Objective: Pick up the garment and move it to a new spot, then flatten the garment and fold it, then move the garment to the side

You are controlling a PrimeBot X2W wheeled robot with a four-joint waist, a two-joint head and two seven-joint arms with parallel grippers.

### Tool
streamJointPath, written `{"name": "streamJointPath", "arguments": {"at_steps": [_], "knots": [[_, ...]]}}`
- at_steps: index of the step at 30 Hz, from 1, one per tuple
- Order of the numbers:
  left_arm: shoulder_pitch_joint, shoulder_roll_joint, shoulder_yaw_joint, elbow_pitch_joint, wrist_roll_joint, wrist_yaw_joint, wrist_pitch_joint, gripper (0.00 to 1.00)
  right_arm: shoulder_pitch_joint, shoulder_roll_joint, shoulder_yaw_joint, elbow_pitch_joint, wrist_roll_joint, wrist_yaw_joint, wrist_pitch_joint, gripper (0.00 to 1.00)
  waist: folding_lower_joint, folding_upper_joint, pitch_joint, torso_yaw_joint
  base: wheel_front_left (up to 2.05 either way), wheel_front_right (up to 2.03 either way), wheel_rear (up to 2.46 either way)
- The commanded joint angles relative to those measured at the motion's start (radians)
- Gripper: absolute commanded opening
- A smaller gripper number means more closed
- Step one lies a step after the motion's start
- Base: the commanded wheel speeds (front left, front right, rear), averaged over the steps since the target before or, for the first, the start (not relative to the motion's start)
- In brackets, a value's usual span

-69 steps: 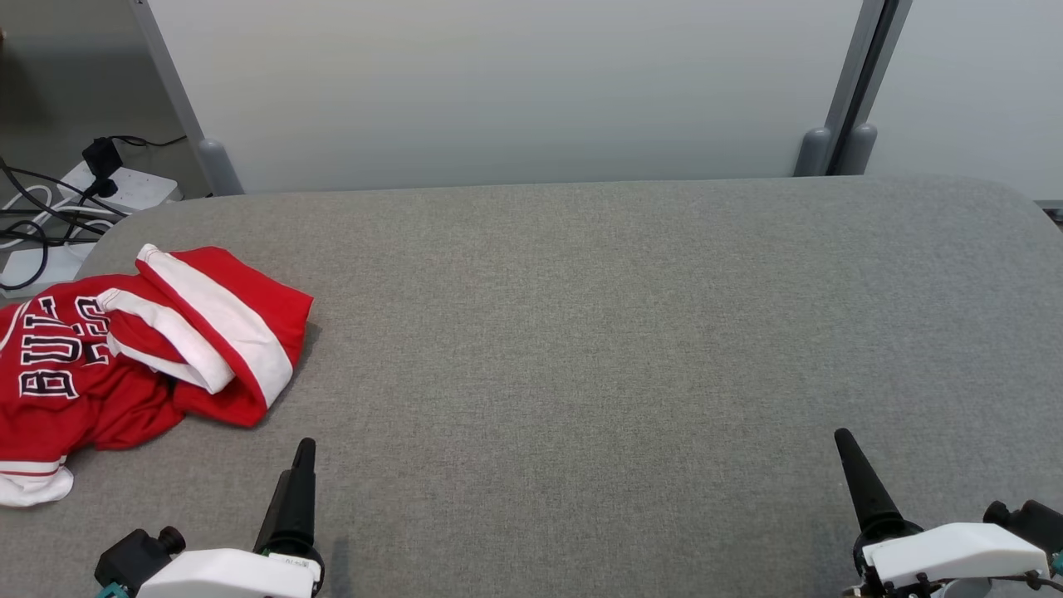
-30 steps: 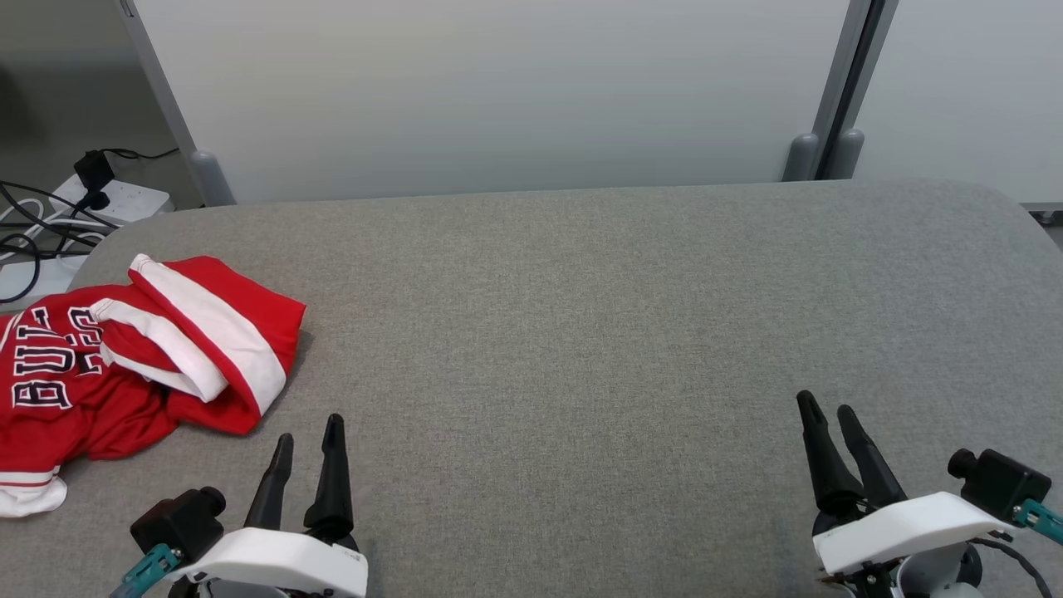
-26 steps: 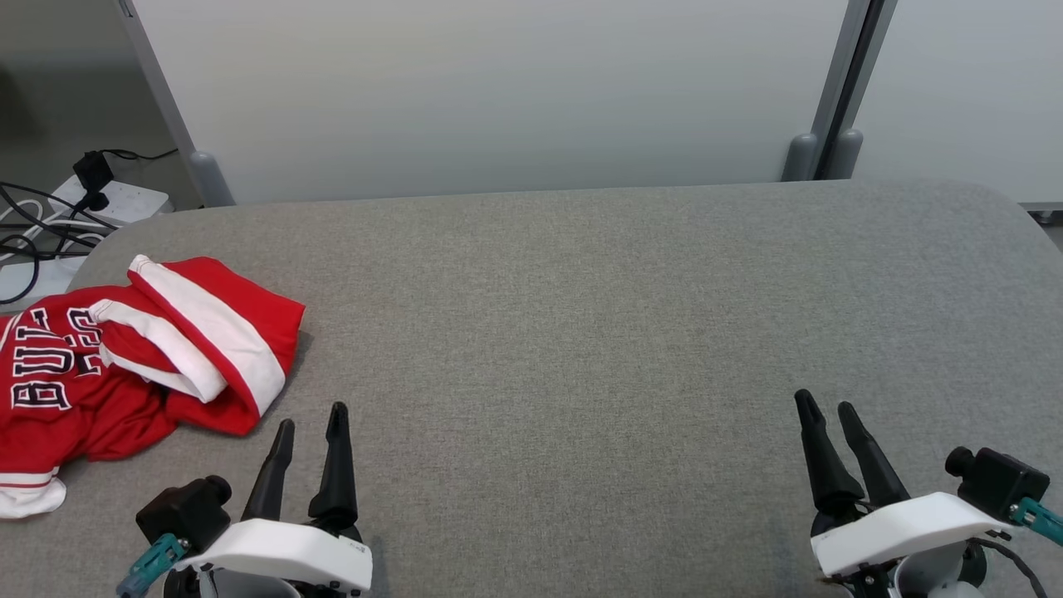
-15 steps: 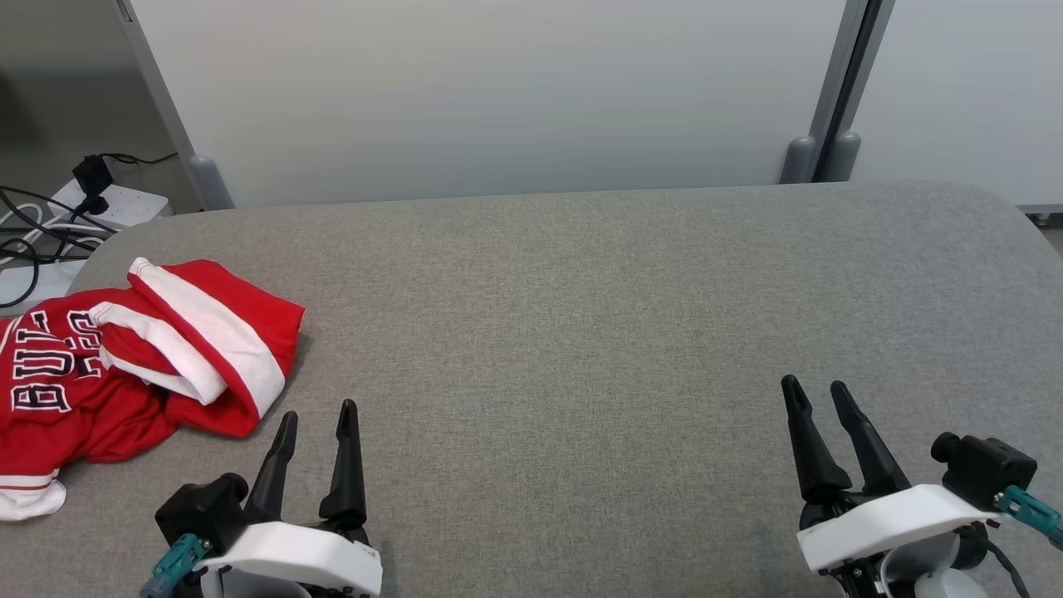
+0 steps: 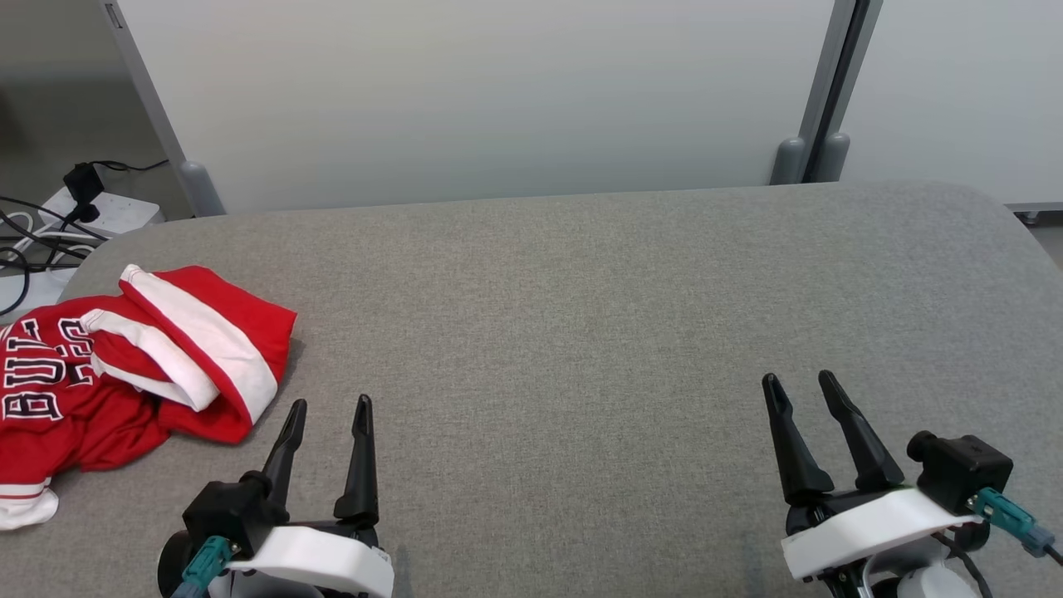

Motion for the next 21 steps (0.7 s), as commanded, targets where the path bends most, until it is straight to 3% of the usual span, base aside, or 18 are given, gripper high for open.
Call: {"name": "streamJointPath", "arguments": {"at_steps": [1,15,21], "knots": [[-0.064,0.006,0.022,-0.031,0.051,0.019,-0.019,1.00,-0.058,-0.015,0.029,-0.040,-0.049,0.007,-0.025,1.00,-0.0001,-0.0001,-0.004,-0.005,0.00,0.00,0.00],[-0.062,0.008,-0.001,-0.021,0.187,0.046,-0.057,1.00,-0.056,-0.032,0.061,-0.050,-0.193,0.007,-0.063,1.00,-0.0001,-0.0001,-0.026,-0.019,0.00,0.00,0.00],[-0.058,0.008,0.003,-0.013,0.183,0.044,-0.057,1.00,-0.051,-0.033,0.064,-0.050,-0.192,0.007,-0.063,1.00,-0.0001,-0.0001,-0.028,-0.020,0.00,0.00,0.00]]}}
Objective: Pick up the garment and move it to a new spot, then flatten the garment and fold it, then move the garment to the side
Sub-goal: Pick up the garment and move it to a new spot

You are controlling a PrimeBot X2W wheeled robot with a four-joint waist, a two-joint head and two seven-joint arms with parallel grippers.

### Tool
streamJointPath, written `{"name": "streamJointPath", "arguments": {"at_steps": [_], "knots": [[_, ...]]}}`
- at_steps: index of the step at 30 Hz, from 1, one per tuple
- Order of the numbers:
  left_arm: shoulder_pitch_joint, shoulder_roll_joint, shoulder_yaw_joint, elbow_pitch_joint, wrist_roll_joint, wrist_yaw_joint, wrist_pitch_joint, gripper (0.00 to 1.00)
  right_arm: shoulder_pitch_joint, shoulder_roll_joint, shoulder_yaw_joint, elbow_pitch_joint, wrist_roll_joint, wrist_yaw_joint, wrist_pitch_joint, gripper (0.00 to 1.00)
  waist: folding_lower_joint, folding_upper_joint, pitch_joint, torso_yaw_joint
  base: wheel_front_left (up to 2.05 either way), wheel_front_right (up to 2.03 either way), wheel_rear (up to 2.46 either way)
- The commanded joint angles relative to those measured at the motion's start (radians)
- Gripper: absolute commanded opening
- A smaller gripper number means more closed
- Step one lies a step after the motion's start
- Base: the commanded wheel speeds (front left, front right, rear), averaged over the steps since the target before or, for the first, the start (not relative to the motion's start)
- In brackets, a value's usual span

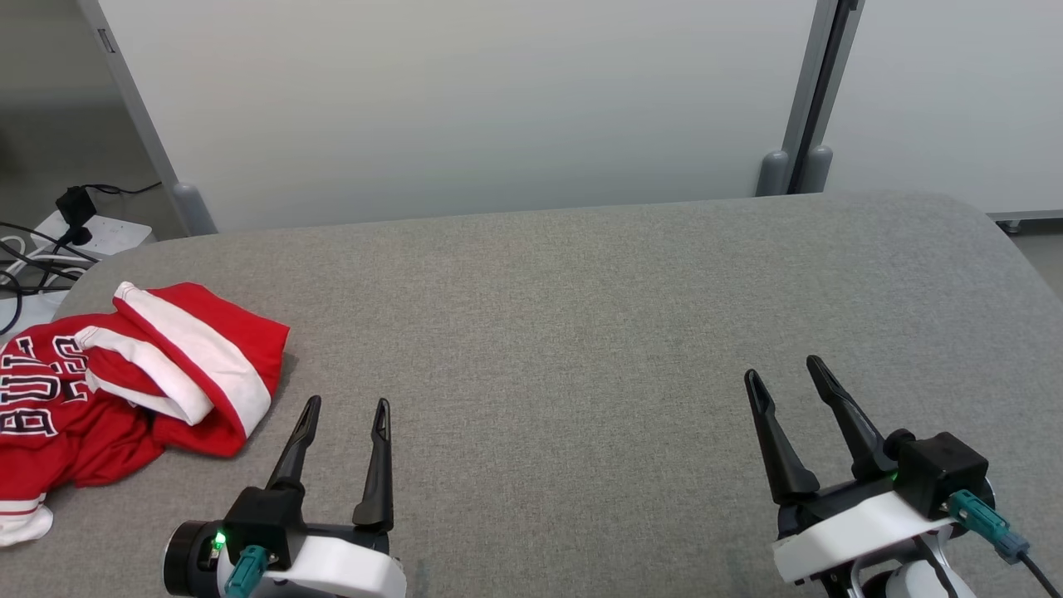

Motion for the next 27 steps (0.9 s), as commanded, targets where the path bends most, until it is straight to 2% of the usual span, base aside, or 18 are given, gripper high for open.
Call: {"name": "streamJointPath", "arguments": {"at_steps": [1,12,27], "knots": [[-0.056,0.005,0.034,-0.020,0.009,0.009,-0.013,1.00,-0.035,-0.008,0.024,-0.030,-0.007,0.007,-0.013,1.00,0.0000,0.0000,0.000,0.001,0.00,0.00,0.00],[-0.060,0.005,0.036,-0.017,0.002,0.008,-0.013,1.00,-0.025,-0.010,0.022,-0.030,-0.007,0.007,-0.013,1.00,0.0000,0.0000,0.005,0.035,0.00,0.00,0.00],[-0.055,0.005,0.049,-0.011,-0.008,0.023,-0.013,1.00,-0.019,-0.002,0.036,-0.026,0.000,0.007,-0.013,1.00,0.0000,0.0000,0.002,0.176,0.00,0.00,0.00]]}}
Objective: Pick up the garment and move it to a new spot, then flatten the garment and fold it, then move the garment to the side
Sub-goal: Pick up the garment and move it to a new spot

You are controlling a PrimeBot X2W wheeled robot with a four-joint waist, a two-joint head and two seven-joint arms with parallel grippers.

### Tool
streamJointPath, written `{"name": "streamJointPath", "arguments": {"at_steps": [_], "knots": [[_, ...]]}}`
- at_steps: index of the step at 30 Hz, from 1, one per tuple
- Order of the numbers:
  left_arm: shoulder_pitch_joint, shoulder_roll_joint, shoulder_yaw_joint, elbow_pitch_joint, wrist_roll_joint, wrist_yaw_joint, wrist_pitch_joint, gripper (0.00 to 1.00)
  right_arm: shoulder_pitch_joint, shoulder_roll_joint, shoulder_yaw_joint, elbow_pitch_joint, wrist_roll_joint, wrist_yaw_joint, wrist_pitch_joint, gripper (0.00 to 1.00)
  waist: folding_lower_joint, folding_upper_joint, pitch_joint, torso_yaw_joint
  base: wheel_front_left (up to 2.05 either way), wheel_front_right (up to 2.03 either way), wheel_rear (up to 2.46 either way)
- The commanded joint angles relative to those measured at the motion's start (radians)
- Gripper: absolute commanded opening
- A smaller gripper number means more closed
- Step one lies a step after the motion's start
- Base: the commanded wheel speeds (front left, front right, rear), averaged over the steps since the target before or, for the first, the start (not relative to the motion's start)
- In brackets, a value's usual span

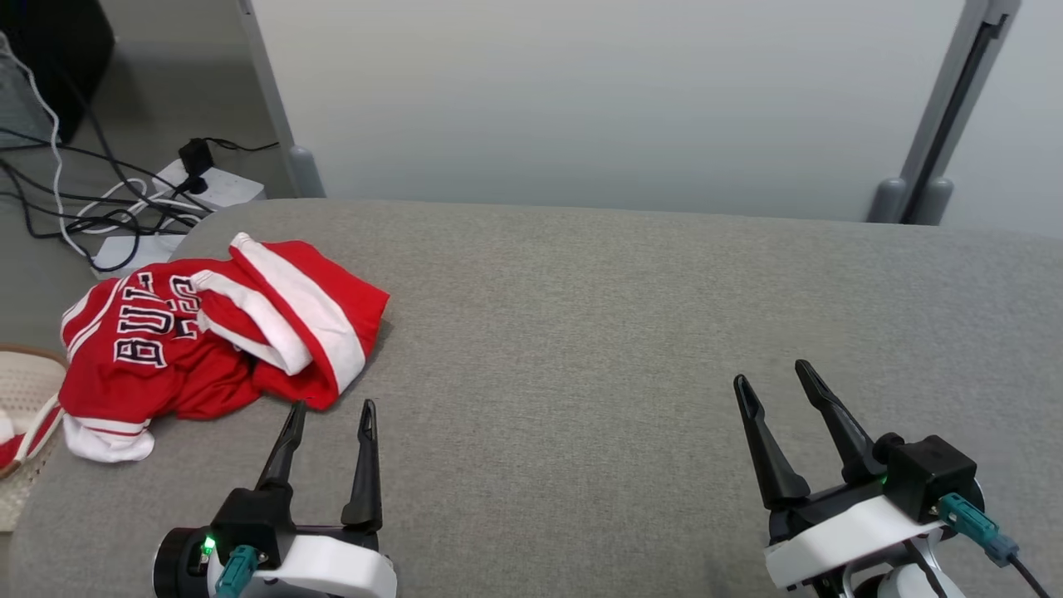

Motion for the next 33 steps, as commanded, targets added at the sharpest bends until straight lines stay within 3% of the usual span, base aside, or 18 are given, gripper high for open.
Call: {"name": "streamJointPath", "arguments": {"at_steps": [1,18,33], "knots": [[-0.054,0.004,0.036,-0.026,-0.008,0.010,-0.013,1.00,-0.020,-0.003,0.015,-0.027,0.000,0.007,-0.013,1.00,0.0000,-0.0001,-0.001,0.026,0.00,0.00,0.00],[-0.044,0.004,0.054,-0.027,-0.024,0.018,-0.013,1.00,-0.009,0.008,0.007,-0.026,0.004,0.007,-0.013,1.00,0.0000,-0.0001,-0.001,0.170,0.00,0.00,0.00],[-0.054,0.004,0.075,-0.010,-0.063,0.034,-0.013,1.00,-0.011,0.009,0.018,-0.021,0.005,0.007,-0.013,1.00,0.0000,-0.0001,-0.001,0.179,0.00,0.00,0.00]]}}
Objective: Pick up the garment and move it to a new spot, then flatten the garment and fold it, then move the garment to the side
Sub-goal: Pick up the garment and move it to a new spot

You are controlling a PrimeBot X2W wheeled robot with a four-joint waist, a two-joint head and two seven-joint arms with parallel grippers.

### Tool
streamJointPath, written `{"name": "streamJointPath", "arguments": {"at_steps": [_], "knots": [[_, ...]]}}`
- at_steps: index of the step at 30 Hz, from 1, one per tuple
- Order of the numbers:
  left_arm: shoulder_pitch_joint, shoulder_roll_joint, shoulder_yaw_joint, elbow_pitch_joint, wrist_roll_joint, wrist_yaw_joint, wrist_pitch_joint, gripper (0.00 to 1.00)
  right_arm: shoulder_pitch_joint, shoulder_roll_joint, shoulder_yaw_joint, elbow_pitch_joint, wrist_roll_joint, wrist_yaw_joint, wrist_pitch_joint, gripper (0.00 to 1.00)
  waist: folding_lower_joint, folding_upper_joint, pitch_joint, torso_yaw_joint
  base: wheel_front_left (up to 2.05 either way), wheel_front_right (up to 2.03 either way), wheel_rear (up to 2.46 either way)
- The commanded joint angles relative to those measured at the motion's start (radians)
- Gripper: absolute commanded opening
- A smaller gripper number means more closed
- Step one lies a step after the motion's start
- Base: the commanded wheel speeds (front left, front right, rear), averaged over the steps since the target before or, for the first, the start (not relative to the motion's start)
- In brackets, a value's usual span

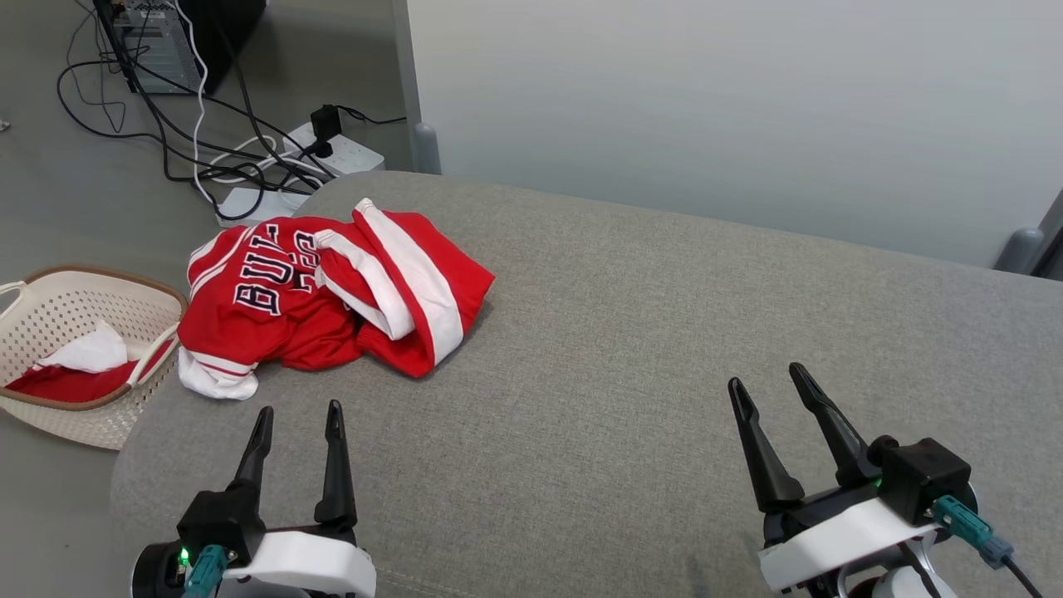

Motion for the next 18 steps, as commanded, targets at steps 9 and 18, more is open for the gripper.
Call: {"name": "streamJointPath", "arguments": {"at_steps": [9,18], "knots": [[-0.171,0.003,0.032,0.067,-0.092,0.014,-0.013,1.00,-0.029,-0.020,0.019,-0.028,0.001,0.007,-0.013,1.00,0.0000,0.0000,0.040,-0.039,0.00,0.00,0.00],[-0.372,0.003,0.058,0.274,-0.159,0.029,-0.013,1.00,-0.066,-0.049,0.042,-0.038,0.003,0.007,-0.013,1.00,0.0000,0.0000,0.122,-0.099,0.00,0.00,0.00]]}}
